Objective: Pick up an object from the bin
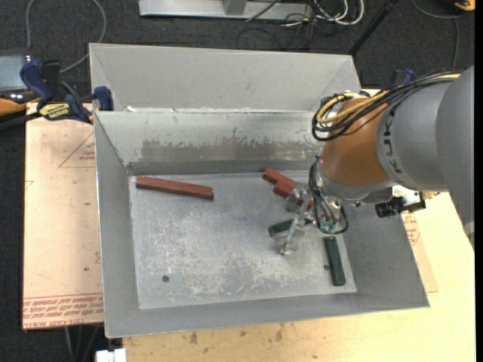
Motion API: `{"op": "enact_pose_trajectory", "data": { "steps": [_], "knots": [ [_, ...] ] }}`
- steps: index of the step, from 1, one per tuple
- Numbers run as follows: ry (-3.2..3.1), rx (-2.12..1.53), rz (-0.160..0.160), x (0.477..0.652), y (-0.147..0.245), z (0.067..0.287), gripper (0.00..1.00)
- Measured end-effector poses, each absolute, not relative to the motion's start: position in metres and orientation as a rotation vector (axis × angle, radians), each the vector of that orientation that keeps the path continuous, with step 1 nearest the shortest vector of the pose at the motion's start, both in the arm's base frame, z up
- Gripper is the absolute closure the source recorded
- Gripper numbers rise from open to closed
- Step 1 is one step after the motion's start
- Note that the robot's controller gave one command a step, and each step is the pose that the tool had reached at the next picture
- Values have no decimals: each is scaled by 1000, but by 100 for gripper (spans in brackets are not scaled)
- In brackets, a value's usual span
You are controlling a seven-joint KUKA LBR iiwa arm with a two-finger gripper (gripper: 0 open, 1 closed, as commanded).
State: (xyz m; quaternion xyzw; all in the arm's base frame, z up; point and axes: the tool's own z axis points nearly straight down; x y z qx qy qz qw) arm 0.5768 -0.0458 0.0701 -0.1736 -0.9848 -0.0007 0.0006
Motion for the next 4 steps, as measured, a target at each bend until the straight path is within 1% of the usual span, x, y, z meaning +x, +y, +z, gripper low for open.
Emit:
{"op": "enact_pose_trajectory", "data": {
  "steps": [1, 2, 3, 4],
  "knots": [
    [-3094, -542, -1, 577, -45, 70, 0],
    [-3097, -542, -1, 578, -45, 71, 100],
    [-3102, -540, -3, 579, -45, 122, 100],
    [-3101, -536, -2, 580, -45, 152, 100]
  ]
}}
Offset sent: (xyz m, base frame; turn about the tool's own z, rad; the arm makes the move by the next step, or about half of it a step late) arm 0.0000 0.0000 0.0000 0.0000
